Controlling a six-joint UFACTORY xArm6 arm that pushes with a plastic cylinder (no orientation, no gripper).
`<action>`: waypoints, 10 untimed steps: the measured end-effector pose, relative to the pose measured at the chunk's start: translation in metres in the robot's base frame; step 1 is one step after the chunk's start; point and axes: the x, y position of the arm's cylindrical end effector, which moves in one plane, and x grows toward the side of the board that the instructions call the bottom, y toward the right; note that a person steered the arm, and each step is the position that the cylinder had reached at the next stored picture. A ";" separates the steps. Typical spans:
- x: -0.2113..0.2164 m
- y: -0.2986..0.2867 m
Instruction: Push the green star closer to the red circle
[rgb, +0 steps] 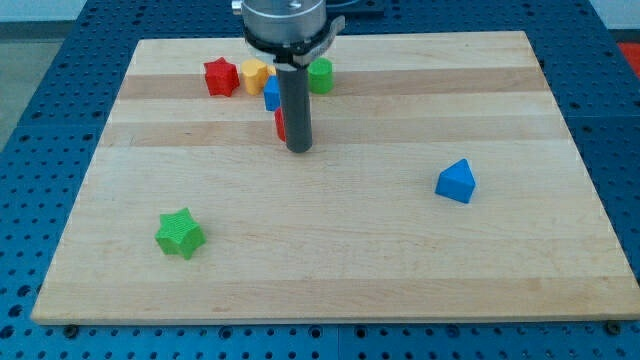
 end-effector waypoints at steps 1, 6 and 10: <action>-0.014 0.000; 0.144 0.019; 0.168 -0.125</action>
